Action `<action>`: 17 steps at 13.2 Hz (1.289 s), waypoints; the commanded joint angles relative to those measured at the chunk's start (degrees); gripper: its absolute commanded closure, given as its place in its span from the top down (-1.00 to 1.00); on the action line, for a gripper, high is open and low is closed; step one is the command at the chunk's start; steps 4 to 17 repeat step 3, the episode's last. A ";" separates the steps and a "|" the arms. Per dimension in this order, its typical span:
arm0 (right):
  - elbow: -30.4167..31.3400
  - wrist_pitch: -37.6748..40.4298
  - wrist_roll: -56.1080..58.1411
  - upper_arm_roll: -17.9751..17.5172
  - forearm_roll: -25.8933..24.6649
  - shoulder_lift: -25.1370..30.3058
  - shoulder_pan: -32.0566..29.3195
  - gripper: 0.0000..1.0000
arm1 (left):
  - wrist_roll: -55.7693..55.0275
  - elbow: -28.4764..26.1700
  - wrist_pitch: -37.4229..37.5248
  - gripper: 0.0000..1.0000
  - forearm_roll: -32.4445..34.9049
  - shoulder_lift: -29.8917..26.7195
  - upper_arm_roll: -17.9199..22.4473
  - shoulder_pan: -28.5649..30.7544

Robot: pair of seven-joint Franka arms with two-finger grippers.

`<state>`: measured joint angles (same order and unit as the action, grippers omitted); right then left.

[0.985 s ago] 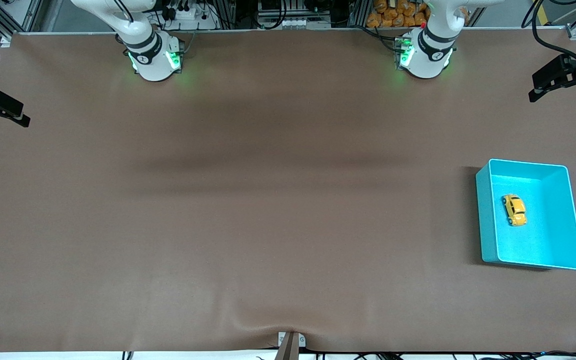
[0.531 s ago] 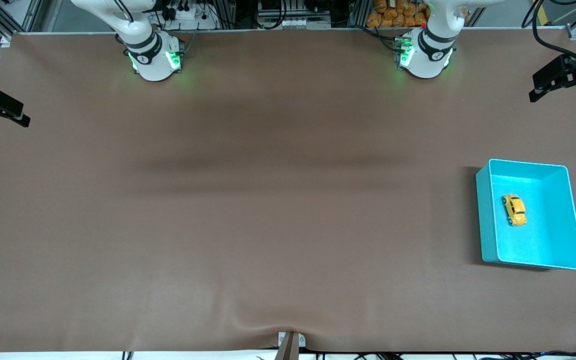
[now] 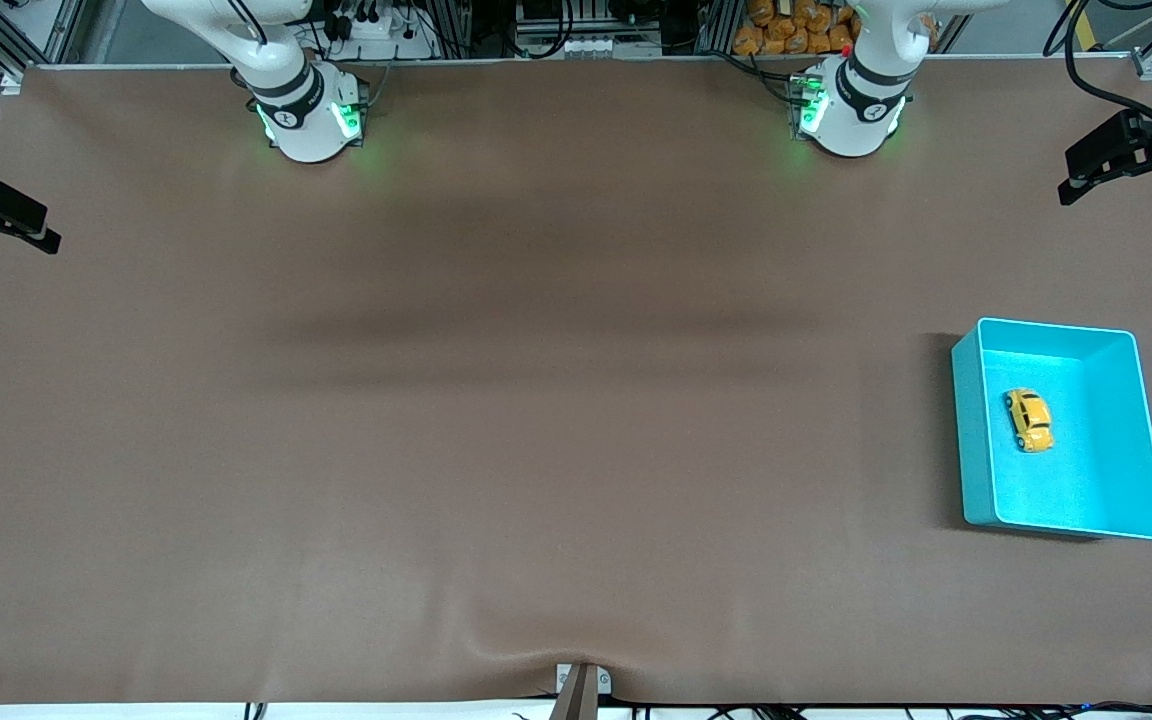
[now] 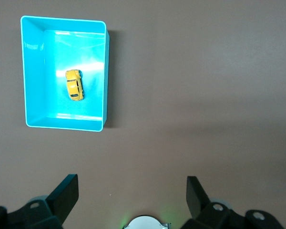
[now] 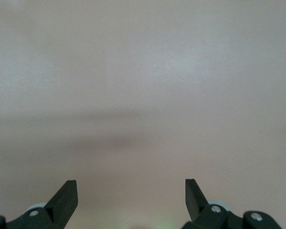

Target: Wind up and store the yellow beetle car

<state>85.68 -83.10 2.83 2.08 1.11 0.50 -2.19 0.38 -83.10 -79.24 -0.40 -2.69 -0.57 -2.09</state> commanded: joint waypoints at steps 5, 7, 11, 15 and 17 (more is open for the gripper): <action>-0.86 0.75 -0.37 -0.05 0.29 -0.24 -0.09 1.00 | -0.64 -0.31 -0.56 1.00 0.05 -0.30 0.13 -0.02; -0.86 0.75 -0.37 -0.05 0.29 -0.24 -0.09 1.00 | -0.64 -0.31 -0.56 1.00 0.05 -0.30 0.13 -0.02; -0.86 0.75 -0.37 -0.05 0.29 -0.24 -0.09 1.00 | -0.64 -0.31 -0.56 1.00 0.05 -0.30 0.13 -0.02; -0.86 0.75 -0.37 -0.05 0.29 -0.24 -0.09 1.00 | -0.64 -0.31 -0.56 1.00 0.05 -0.30 0.13 -0.02; -0.86 0.75 -0.37 -0.05 0.29 -0.24 -0.09 1.00 | -0.64 -0.31 -0.56 1.00 0.05 -0.30 0.13 -0.02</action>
